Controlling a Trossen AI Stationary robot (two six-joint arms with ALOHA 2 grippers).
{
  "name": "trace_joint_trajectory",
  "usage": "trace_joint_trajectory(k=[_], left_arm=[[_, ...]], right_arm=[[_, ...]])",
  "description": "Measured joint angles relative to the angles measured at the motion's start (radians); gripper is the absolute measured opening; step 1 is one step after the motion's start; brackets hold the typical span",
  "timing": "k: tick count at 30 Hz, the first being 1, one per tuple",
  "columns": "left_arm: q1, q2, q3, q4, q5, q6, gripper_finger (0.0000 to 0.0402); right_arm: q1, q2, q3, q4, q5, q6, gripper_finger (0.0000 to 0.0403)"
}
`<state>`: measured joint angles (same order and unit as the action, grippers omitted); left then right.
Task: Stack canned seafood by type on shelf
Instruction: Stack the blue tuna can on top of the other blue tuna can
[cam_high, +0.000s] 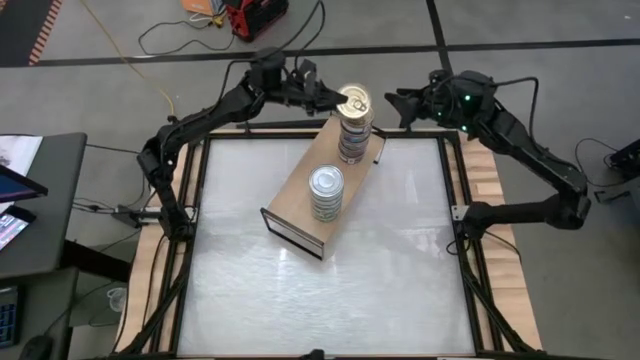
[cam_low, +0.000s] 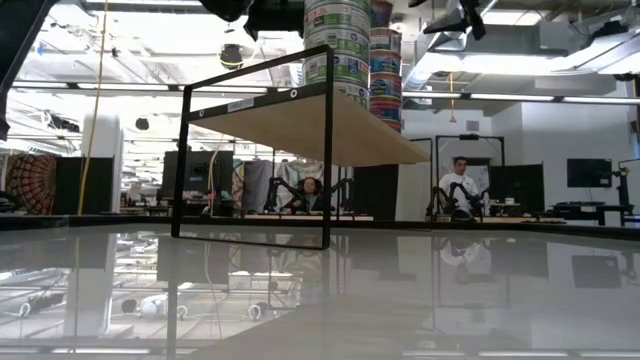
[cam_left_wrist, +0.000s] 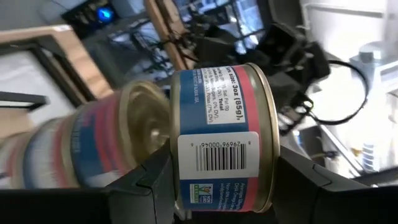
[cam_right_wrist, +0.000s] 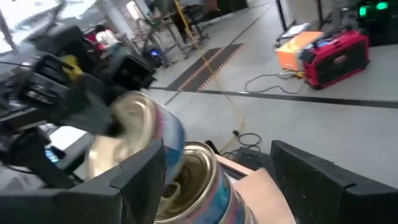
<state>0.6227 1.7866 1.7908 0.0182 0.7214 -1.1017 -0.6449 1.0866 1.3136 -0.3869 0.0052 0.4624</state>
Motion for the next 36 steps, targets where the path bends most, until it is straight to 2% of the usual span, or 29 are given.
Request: trace_joint_trajectory(k=[4, 10, 25, 31, 36], left_arm=[[-0.006, 0.0, 0.0, -0.026, -0.047, 0.039, 0.0188], [-0.013, 0.0, 0.0, -0.026, -0.056, 0.017, 0.0188], [-0.046, 0.0, -0.001, -0.028, -0.139, 0.001, 0.0188], [-0.049, 0.0, -0.001, -0.026, -0.153, -0.006, 0.0213], [-0.05, -0.001, -0.001, -0.031, -0.155, -0.001, 0.0205]], right_arm=[[-0.028, 0.0, 0.0, 0.018, -0.086, 0.005, 0.0311], [-0.032, 0.019, 0.0, 0.025, -0.11, 0.007, 0.0311], [-0.045, 0.046, 0.0, 0.098, -0.113, -0.026, 0.0311], [-0.045, 0.048, 0.0, 0.112, -0.113, -0.027, 0.0311], [-0.045, 0.047, 0.0, 0.125, -0.113, -0.027, 0.0311]])
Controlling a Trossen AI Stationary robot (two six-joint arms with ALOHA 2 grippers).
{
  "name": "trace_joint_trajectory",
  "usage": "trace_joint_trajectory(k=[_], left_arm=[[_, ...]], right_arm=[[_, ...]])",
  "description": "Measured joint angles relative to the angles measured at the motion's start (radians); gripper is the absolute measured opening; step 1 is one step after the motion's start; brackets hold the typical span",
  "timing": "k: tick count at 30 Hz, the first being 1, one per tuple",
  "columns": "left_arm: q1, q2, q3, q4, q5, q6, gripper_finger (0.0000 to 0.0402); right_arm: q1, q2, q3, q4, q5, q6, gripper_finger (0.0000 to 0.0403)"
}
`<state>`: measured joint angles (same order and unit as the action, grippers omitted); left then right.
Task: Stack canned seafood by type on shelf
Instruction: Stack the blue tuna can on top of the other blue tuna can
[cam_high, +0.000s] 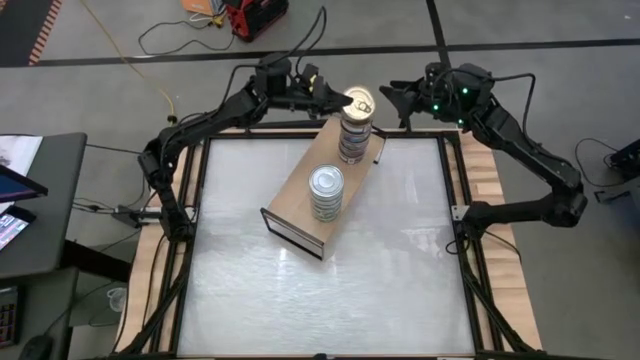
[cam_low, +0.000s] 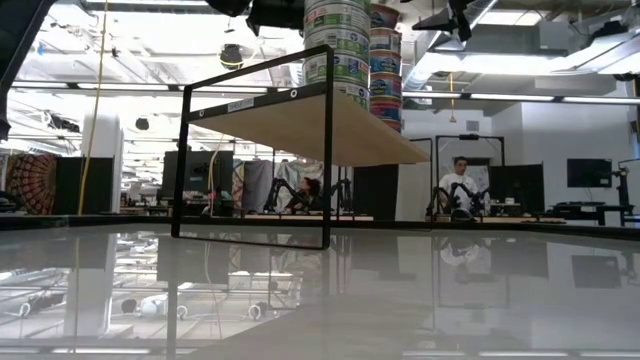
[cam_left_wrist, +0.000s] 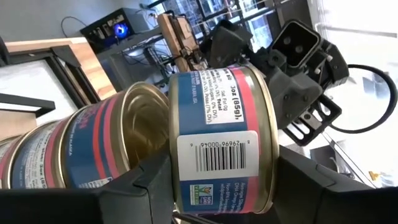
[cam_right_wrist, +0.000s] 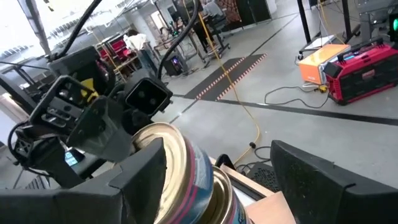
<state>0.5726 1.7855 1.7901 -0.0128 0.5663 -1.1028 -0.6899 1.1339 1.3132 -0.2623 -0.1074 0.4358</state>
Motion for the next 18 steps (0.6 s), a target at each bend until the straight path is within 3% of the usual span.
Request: trace_joint_trajectory(k=[5, 18], left_arm=[[0.0, 0.0, 0.0, -0.002, 0.0, 0.006, 0.0206], [0.001, 0.0, -0.001, -0.022, 0.032, 0.049, 0.0269]], right_arm=[[0.0, 0.0, 0.0, 0.007, 0.0, 0.0, 0.0311], [0.0, 0.0, 0.0, 0.006, -0.005, 0.0, 0.0311]])
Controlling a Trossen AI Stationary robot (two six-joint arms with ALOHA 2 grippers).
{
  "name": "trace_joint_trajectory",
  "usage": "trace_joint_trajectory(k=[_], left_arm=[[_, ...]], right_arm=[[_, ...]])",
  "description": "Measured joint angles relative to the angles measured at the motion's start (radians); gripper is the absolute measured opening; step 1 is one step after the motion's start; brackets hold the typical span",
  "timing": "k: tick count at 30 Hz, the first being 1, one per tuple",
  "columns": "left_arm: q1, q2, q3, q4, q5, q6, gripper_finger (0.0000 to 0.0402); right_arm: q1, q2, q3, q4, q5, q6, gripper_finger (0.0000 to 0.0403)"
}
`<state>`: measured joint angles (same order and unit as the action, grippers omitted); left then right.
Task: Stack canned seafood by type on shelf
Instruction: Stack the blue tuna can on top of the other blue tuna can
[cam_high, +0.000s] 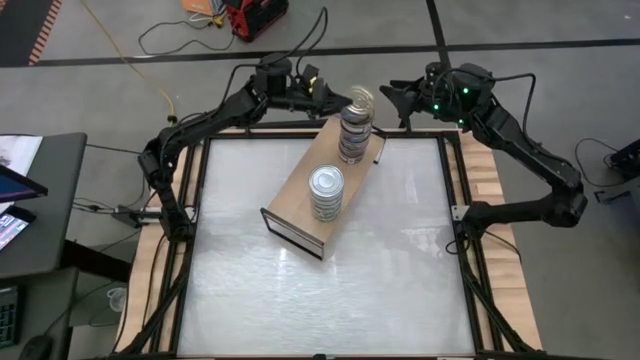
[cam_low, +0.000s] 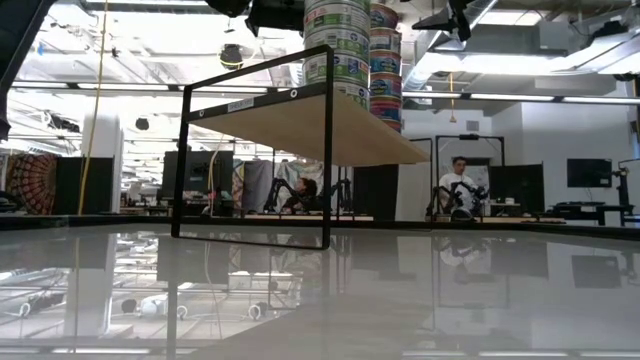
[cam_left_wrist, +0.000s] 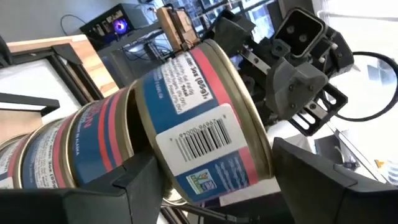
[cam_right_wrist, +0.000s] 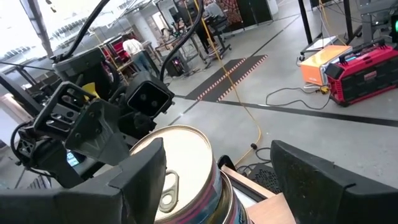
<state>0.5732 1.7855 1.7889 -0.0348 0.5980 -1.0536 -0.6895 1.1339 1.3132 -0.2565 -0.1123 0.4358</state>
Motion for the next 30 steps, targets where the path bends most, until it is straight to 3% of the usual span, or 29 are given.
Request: trace_joint_trajectory(k=[15, 30], left_arm=[[0.012, -0.001, 0.0, 0.011, 0.08, 0.066, 0.0275], [0.028, -0.006, 0.0, 0.04, 0.188, 0.077, 0.0275]], right_arm=[[0.0, 0.0, 0.0, 0.001, -0.004, -0.003, 0.0311], [0.029, 0.018, 0.0, 0.027, -0.089, -0.091, 0.0311]])
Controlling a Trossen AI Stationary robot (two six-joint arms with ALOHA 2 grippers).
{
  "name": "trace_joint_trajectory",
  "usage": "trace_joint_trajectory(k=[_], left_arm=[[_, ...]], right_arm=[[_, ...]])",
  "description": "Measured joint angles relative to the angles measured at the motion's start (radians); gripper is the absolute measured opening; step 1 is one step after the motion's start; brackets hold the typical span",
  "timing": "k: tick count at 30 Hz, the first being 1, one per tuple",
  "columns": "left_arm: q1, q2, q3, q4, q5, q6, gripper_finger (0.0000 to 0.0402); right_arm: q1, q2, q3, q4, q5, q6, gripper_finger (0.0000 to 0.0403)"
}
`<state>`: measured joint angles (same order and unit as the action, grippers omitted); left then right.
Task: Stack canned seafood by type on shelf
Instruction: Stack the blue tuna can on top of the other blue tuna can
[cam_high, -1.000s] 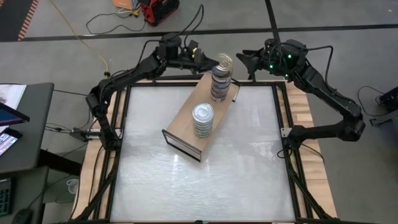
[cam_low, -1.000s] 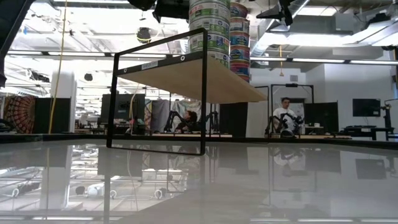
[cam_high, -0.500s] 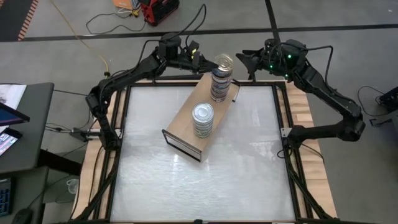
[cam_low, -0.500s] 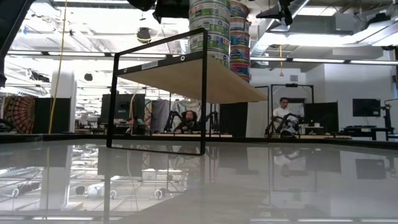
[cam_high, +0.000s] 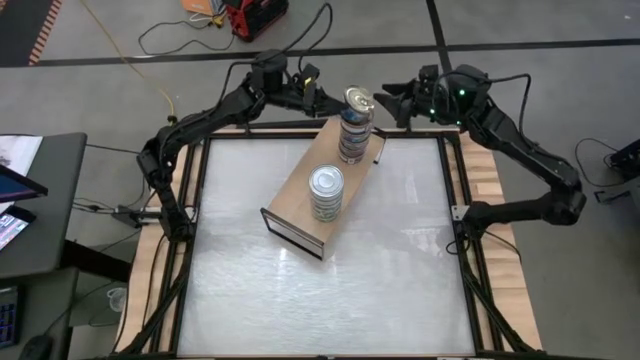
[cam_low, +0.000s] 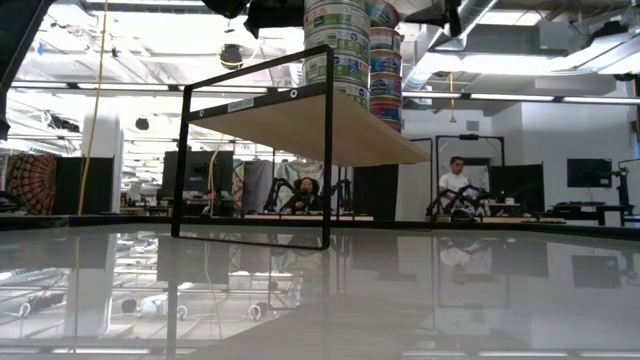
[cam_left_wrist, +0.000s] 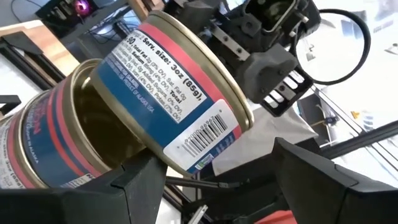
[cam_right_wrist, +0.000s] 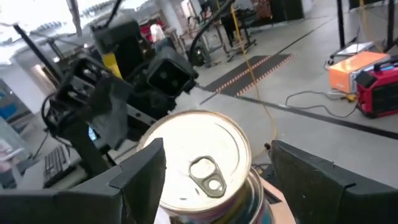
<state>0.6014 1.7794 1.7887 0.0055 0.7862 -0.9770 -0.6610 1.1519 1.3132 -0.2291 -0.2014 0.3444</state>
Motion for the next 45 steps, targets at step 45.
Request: trace_joint_trajectory(k=[45], left_arm=[[0.042, -0.013, 0.0, -0.043, 0.16, 0.03, 0.0275]], right_arm=[[0.024, 0.051, 0.001, -0.098, 0.02, -0.108, 0.0311]])
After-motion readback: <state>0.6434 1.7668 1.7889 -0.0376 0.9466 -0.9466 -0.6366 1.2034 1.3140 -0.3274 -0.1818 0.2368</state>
